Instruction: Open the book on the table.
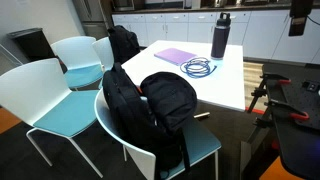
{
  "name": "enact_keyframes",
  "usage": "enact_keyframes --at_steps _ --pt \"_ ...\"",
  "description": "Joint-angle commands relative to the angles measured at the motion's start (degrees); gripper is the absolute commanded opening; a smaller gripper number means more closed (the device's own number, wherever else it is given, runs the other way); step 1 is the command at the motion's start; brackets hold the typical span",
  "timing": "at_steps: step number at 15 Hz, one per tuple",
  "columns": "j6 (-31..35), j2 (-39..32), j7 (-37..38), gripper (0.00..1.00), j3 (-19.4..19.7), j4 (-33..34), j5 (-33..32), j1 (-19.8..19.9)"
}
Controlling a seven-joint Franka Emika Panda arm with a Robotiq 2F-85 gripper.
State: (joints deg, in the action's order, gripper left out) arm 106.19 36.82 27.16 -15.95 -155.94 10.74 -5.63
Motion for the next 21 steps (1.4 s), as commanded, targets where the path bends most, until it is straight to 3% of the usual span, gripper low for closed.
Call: enact_keyframes --at_steps 1,6,9,16,21 --pt "-0.1 0.0 0.1 1.0 0.3 0.1 -0.2 -0.3" --pt "0.2 0.0 0.0 1.0 0.5 0.2 -0.4 -0.1" --pt "2.8 -0.1 0.1 1.0 1.8 1.3 -3.9 2.8" --pt "13.6 -4.1 -5.5 1.0 11.2 6.1 -12.6 11.8" --pt "21.0 -9.9 -14.0 1.0 19.0 11.1 -13.1 15.1"
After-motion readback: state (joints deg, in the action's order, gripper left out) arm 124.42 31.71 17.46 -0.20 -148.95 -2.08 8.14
